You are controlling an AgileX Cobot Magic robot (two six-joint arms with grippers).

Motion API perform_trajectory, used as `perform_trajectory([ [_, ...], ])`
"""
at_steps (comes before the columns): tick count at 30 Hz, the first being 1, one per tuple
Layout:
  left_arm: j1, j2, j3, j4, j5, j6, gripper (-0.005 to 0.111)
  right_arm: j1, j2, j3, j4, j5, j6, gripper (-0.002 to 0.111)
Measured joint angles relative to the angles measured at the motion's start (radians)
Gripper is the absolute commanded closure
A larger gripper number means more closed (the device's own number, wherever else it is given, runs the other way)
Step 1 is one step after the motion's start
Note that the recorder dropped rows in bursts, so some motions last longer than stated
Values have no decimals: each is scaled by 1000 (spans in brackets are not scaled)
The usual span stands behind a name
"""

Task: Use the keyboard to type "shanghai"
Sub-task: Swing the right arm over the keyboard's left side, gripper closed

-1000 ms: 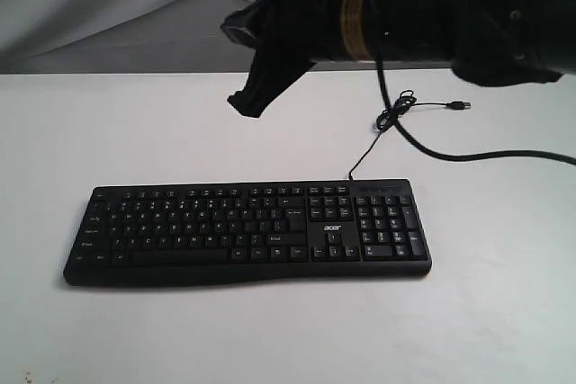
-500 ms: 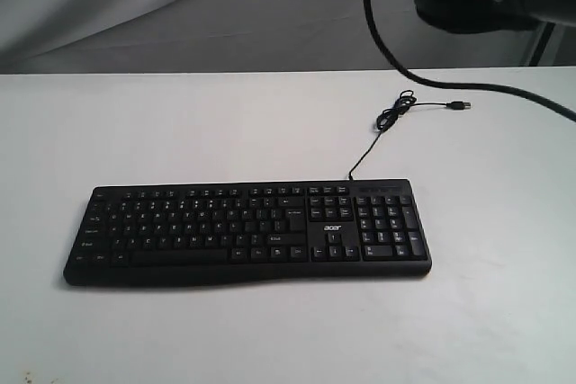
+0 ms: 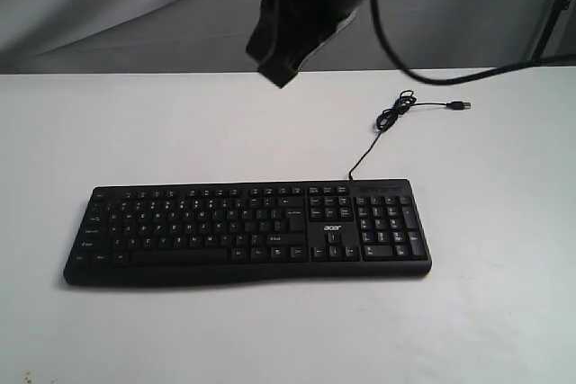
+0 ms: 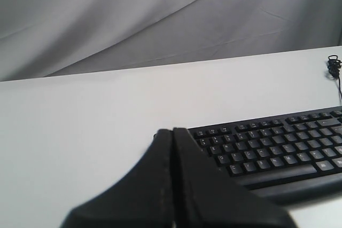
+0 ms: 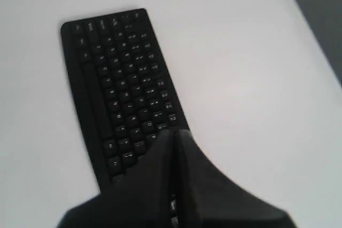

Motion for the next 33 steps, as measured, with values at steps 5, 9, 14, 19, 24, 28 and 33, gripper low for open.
perform_trajectory([
  [5,0,0,0,0,0,0,107,0,154,0,109,-5,-121,108],
  [9,0,0,0,0,0,0,107,0,252,0,214,-53,-215,108],
  [14,0,0,0,0,0,0,107,8,311,0,240,-123,-232,108],
  [19,0,0,0,0,0,0,107,33,339,0,268,-148,-235,108],
  [24,0,0,0,0,0,0,107,59,358,0,276,-156,-236,108],
  [28,0,0,0,0,0,0,107,75,372,0,283,-160,-238,108],
  [33,0,0,0,0,0,0,107,77,385,0,303,-188,-238,108],
])
